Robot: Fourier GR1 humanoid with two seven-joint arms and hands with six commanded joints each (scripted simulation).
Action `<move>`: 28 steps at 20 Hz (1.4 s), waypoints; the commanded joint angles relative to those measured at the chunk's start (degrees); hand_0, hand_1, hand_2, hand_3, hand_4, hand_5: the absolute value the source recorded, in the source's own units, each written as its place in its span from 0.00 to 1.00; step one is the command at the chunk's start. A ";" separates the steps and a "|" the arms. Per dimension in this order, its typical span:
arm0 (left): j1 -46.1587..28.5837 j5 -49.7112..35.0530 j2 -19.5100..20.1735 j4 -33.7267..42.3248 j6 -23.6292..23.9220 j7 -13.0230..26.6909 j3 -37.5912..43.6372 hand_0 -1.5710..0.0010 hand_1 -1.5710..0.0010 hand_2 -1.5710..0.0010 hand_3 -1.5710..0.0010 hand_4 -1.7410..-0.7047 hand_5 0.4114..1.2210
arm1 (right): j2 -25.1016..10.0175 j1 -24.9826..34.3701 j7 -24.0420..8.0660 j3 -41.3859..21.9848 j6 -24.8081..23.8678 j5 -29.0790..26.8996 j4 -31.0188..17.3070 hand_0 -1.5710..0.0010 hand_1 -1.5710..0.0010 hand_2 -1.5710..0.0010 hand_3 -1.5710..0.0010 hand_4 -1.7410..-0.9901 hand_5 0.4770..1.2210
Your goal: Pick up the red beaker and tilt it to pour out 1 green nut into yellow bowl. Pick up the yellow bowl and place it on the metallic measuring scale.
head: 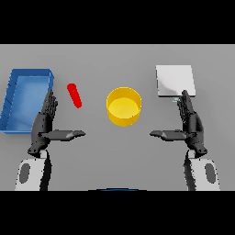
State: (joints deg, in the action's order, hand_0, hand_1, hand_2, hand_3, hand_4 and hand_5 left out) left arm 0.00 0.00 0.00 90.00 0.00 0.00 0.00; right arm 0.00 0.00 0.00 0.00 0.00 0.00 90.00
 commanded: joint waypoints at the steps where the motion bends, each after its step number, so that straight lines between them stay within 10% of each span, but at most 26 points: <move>1: -0.04 -0.08 0.07 0.03 0.00 -0.02 0.06 1.00 1.00 1.00 1.00 0.58 0.31 | 0.09 0.09 -0.05 -0.05 -0.11 0.04 -0.05 1.00 1.00 1.00 1.00 0.89 0.14; 6: -0.47 -0.78 0.89 0.23 -0.54 -0.08 0.70 1.00 1.00 1.00 1.00 0.58 0.31 | 0.34 0.76 -0.32 -0.30 -0.52 0.48 -0.16 1.00 1.00 1.00 1.00 0.89 0.14; 8: -5.25 4.32 3.17 6.58 -1.68 -2.86 -3.88 1.00 1.00 1.00 1.00 0.58 0.31 | -2.89 -1.60 4.94 -4.88 -3.35 11.08 3.41 1.00 1.00 1.00 1.00 0.89 0.13; 14: -7.51 6.59 5.47 12.10 -2.61 3.69 -6.16 1.00 1.00 1.00 1.00 0.58 0.30 | -3.80 -4.08 4.43 -7.71 -3.61 15.55 7.20 1.00 1.00 1.00 1.00 0.83 0.16; 28: 13.95 7.34 5.02 -16.62 -2.60 -0.41 -0.83 1.00 1.00 1.00 1.00 0.54 0.28 | -3.46 -3.49 5.75 -6.64 -0.80 11.29 5.86 1.00 1.00 1.00 1.00 0.68 0.20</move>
State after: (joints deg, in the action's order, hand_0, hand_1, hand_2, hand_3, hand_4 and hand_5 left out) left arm 14.00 7.35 5.02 73.40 -2.58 -0.25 -0.83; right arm -3.47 -3.48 5.68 -6.64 -0.81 11.29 95.87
